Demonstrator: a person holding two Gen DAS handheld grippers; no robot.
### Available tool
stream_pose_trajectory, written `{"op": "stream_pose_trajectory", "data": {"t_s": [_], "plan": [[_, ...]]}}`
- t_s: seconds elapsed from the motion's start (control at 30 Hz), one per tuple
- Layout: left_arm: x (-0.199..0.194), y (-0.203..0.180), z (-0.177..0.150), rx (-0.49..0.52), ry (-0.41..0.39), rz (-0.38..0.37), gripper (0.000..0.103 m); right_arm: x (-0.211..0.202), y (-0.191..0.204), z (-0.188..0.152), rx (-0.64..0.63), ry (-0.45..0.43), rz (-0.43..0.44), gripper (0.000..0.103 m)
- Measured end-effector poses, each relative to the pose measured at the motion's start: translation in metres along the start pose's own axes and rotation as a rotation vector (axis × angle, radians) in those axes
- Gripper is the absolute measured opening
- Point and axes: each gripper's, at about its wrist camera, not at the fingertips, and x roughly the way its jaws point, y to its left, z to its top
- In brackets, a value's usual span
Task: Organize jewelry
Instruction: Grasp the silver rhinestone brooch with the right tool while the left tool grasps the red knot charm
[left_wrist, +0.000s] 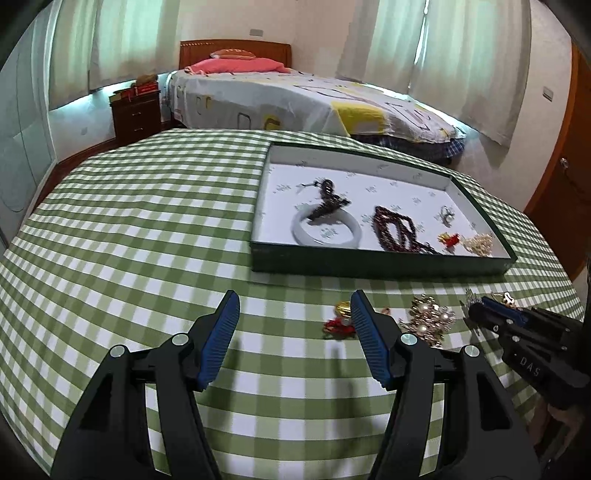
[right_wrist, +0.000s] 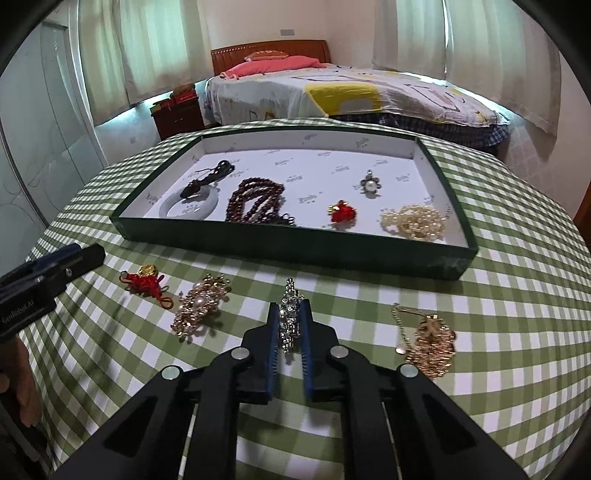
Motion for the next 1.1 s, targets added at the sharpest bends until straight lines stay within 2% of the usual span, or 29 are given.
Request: {"op": "stream_pose_trajectory", "data": {"t_s": [0.27, 0.63, 0.77, 0.93, 1.1], "plan": [[0.015, -0.026, -0.005, 0.053, 0.037, -0.031, 0.061, -0.008, -0.008, -0.005, 0.010, -0.009, -0.003, 0.011], [0.035, -0.035, -0.004, 0.066, 0.094, -0.036, 0.061, -0.008, -0.019, -0.005, 0.034, -0.013, -0.003, 0.011], [0.039, -0.035, -0.005, 0.062, 0.104, -0.046, 0.055, -0.006, -0.021, -0.005, 0.039, -0.011, 0.000, 0.011], [0.038, -0.034, -0.005, 0.074, 0.100, -0.057, 0.033, -0.004, -0.021, -0.007, 0.045, -0.007, 0.005, 0.011], [0.035, -0.034, -0.009, 0.083, 0.093, -0.074, 0.026, -0.004, -0.021, -0.007, 0.047, -0.005, 0.007, 0.012]]}}
